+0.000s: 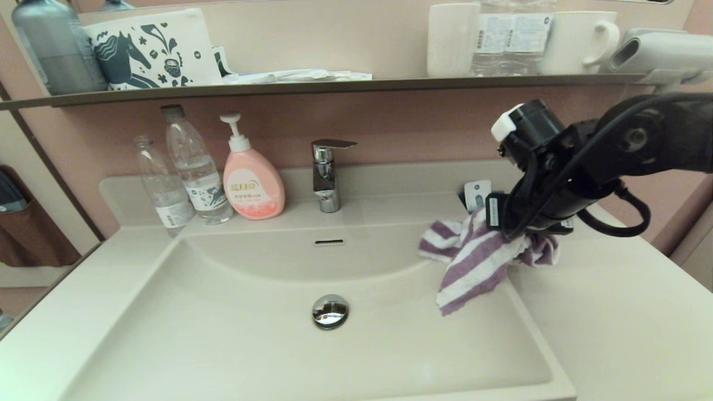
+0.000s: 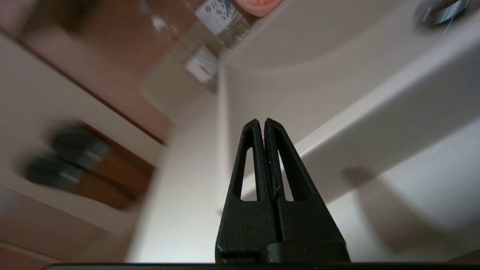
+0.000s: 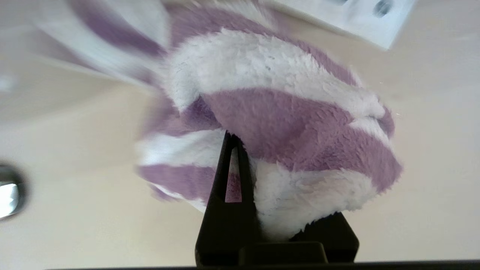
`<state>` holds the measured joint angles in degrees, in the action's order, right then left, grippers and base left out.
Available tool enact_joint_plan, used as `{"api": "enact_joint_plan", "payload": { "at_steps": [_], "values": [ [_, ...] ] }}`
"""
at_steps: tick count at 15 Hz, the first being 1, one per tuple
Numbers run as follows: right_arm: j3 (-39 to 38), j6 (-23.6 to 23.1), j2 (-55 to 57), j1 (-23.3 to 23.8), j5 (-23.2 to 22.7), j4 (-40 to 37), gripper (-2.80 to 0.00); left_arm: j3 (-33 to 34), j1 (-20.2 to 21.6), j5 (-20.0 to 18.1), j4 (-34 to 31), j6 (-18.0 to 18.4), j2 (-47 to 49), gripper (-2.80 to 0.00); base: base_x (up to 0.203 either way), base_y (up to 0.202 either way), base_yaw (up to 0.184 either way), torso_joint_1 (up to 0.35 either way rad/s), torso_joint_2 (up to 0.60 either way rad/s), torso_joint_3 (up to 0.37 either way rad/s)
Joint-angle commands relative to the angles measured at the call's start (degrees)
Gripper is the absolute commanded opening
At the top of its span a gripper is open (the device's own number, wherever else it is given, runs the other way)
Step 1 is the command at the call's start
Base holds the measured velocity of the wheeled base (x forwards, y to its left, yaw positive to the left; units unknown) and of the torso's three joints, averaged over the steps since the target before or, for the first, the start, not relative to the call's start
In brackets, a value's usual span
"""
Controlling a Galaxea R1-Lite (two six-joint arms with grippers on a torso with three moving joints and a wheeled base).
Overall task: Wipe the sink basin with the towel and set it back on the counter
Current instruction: Wipe the sink
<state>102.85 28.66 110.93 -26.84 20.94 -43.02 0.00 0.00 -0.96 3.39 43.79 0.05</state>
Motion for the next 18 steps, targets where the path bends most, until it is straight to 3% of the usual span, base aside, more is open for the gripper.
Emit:
{"api": "enact_joint_plan", "payload": {
  "at_steps": [1,2,3,4,5,6,7,8,9,11,12,13,14,15,18],
  "values": [
    [1.8,0.3,-4.8,0.2,0.0,-0.3,-2.8,0.0,0.0,0.0,0.0,63.4,0.0,-2.8,0.0,0.0,0.0,0.0,0.0,0.0],
    [3.1,0.3,-6.3,0.0,-0.1,-1.0,-2.8,0.0,0.0,0.0,0.0,76.4,0.0,-2.8,0.0,0.0,0.0,0.0,0.0,0.0],
    [4.0,0.3,-8.0,-0.6,-0.3,-2.4,-2.8,0.0,0.0,0.0,0.0,83.9,0.0,-2.8,0.0,0.0,0.0,0.0,0.0,0.0],
    [5.5,0.3,-9.5,-1.3,-0.3,-4.9,-2.8,0.0,0.0,0.0,0.0,87.6,0.0,-2.8,0.0,0.0,0.0,0.0,0.0,0.0],
    [7.3,0.3,-10.8,-1.4,-0.3,-7.5,-2.8,0.0,0.0,0.0,0.0,86.5,0.0,-2.8,0.0,0.0,0.0,0.0,0.0,0.0],
    [8.2,0.3,-12.1,-1.1,-0.3,-9.6,-2.8,0.0,0.0,0.0,0.0,80.9,0.0,-2.8,0.0,0.0,0.0,0.0,0.0,0.0],
    [8.4,0.3,-13.4,-0.4,-0.3,-10.9,-2.8,0.0,0.0,0.0,0.0,70.6,0.0,-2.8,0.0,0.0,0.0,0.0,0.0,0.0],
    [8.4,0.3,-14.7,0.4,-0.4,-12.2,-2.8,0.0,0.0,0.0,0.0,55.6,0.0,-2.8,0.0,0.0,0.0,0.0,0.0,0.0],
    [8.4,0.4,-15.9,1.5,-0.4,-13.7,-2.8,0.0,0.0,0.0,0.0,36.0,0.0,-2.8,0.0,0.0,0.0,0.0,0.0,0.0],
    [8.4,0.4,-17.6,4.0,-0.4,-16.1,-2.8,0.0,0.0,0.0,0.0,-8.5,0.0,-2.8,0.0,0.0,0.0,0.0,0.0,0.0],
    [8.3,0.4,-18.4,5.2,-0.5,-17.3,-2.8,0.0,0.0,0.0,0.0,-24.3,0.0,-2.8,0.0,0.0,0.0,0.0,0.0,0.0],
    [8.3,0.4,-19.1,6.3,-1.4,-18.5,-2.8,0.0,0.0,0.0,0.0,-36.5,0.0,-2.8,0.0,0.0,0.0,0.0,0.0,0.0],
    [8.3,0.3,-19.8,7.7,-2.7,-19.8,-2.8,0.0,0.0,0.0,0.0,-43.7,0.0,-2.8,0.0,0.0,0.0,0.0,0.0,0.0],
    [8.0,0.0,-20.6,8.5,-3.3,-20.5,-2.8,0.0,0.0,0.0,0.0,-46.3,0.0,-2.8,0.0,0.0,0.0,0.0,0.0,0.0],
    [6.1,-0.1,-22.1,10.4,-5.4,-20.9,-2.8,0.0,0.0,0.0,0.0,-46.2,0.0,-2.8,0.0,0.0,0.0,0.0,0.0,0.0]
  ]
}}
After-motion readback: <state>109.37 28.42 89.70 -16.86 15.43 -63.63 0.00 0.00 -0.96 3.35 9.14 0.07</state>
